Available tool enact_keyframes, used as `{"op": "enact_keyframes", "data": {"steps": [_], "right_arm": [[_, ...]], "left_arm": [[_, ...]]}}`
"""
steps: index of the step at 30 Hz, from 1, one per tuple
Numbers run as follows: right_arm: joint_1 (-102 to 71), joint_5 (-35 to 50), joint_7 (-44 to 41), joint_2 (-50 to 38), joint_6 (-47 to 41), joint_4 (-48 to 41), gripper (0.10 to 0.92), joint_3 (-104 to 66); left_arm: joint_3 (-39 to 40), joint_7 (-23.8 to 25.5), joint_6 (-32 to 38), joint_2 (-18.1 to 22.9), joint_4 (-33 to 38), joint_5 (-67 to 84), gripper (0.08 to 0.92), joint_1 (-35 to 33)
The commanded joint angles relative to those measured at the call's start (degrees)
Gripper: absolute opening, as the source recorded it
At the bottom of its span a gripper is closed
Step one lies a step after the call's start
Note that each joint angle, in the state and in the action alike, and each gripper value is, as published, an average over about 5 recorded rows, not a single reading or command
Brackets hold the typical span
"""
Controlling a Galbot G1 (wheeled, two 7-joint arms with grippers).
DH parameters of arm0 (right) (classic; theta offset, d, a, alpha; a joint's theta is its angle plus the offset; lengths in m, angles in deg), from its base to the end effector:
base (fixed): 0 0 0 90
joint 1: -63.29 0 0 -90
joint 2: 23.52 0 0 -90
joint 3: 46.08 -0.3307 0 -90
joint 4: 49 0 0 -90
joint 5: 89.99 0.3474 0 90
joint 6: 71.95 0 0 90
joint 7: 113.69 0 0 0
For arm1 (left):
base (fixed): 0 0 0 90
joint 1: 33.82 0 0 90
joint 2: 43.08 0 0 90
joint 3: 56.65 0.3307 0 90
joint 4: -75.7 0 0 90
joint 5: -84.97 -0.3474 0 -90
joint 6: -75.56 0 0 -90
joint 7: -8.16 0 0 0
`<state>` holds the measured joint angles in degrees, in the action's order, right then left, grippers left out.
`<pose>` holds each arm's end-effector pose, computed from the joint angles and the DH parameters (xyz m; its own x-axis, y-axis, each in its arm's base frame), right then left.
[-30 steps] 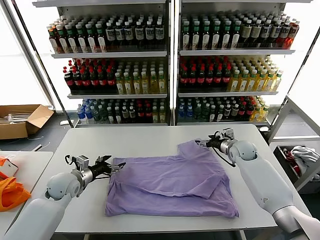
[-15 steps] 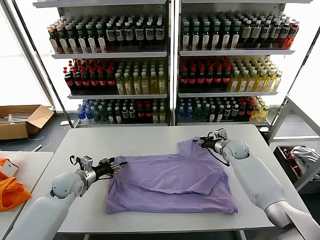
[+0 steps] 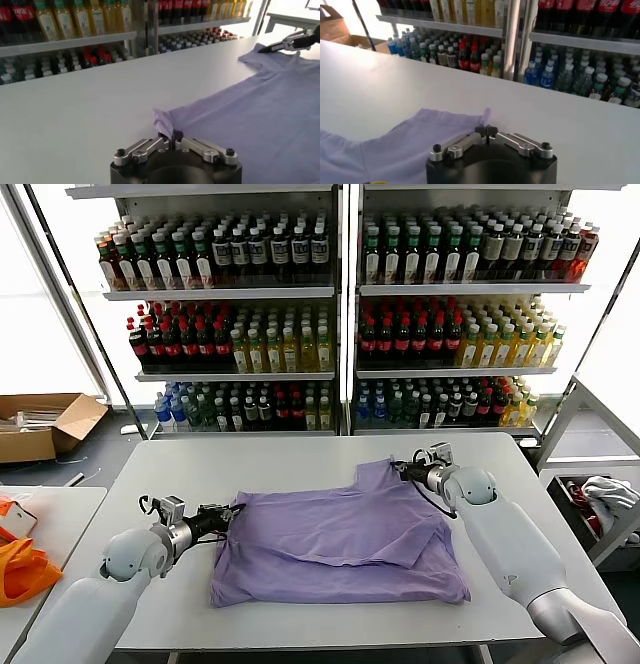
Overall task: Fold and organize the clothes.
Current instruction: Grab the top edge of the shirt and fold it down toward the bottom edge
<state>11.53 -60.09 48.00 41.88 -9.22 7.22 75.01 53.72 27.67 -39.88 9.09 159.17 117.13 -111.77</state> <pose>0.5274 -0.0825 -0.2698 -0.7430 -0.3810 0.5502 -0.4252 0.9036 0.0517 0.3929 0.1322 -0.2905 -0.7281 0.4363 0.5286 0.4867 0.8722 -0.0495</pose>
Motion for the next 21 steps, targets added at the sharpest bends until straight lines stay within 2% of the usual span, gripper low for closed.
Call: {"op": "enact_keyframes", "data": {"steps": [1, 12, 21], "right_arm": [[-0.29, 3.56, 1.01, -0.06, 0.22, 3.76, 0.106, -1.32], [-5.32, 10.05, 3.72, -3.34, -1.01, 17.99, 0.106, -6.12], [-17.58, 15.40, 5.47, -8.90, -2.09, 34.28, 0.106, -12.35]], "left_arm": [[-0.56, -0.63, 2.47, -0.08, 2.77, 0.62, 0.107, -0.99], [-4.17, -1.57, 3.41, -1.29, 9.00, 1.70, 0.092, -5.01], [-9.23, -2.43, 3.71, -2.13, 15.41, 2.35, 0.092, -11.48]]}}
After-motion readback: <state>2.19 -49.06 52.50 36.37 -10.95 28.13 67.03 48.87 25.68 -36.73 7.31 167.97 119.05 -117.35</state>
